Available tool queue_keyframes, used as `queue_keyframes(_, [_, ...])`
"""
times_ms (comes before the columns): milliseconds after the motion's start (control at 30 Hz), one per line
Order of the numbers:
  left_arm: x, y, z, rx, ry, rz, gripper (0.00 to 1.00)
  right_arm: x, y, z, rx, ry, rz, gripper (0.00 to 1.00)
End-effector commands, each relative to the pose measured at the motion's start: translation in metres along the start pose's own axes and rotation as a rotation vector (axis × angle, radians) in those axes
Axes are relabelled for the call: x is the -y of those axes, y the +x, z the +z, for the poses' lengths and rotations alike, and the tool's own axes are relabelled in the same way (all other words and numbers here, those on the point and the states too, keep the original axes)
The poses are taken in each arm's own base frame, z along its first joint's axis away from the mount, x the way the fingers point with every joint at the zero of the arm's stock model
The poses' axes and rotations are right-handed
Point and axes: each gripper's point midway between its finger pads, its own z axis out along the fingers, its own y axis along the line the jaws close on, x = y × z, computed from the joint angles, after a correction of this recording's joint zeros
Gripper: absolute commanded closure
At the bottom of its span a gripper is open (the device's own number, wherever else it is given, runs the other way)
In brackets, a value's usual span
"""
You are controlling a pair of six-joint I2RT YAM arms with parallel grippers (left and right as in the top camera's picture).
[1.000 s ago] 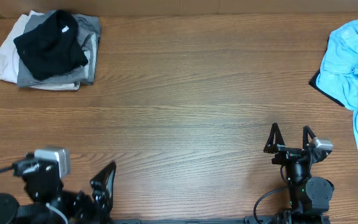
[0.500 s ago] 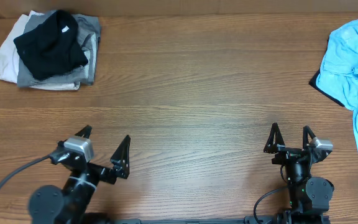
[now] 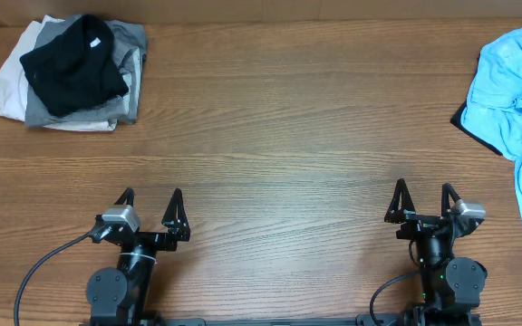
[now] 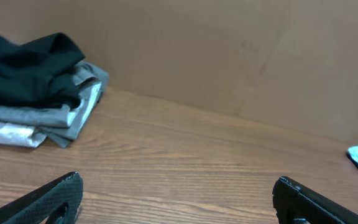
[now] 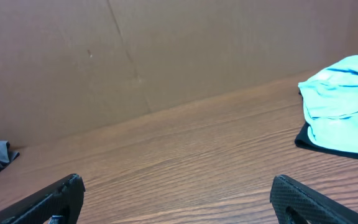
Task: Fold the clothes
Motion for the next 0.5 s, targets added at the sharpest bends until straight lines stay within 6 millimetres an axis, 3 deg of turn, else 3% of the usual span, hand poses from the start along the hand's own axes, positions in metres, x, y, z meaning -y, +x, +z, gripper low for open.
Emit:
queue_keyframes(0, [-0.015, 0.011, 0.003, 0.015, -0.058, -0.015, 0.0, 0.004, 0.0, 0.0, 0.011, 0.018, 0.004, 0.0])
queue_keyframes(100, [-0.02, 0.025, 0.005, -0.012, -0.07, 0.009, 0.0, 0.004, 0.0, 0.0, 0.011, 0.018, 0.004, 0.0])
queue_keyframes(267, [-0.019, 0.025, 0.005, -0.02, -0.065, 0.126, 0.0, 0.004, 0.0, 0.0, 0.011, 0.018, 0.004, 0.0])
queue_keyframes(467, [-0.027, 0.022, 0.005, -0.01, -0.099, 0.124, 0.0, 0.004, 0.0, 0.0, 0.011, 0.018, 0.004, 0.0])
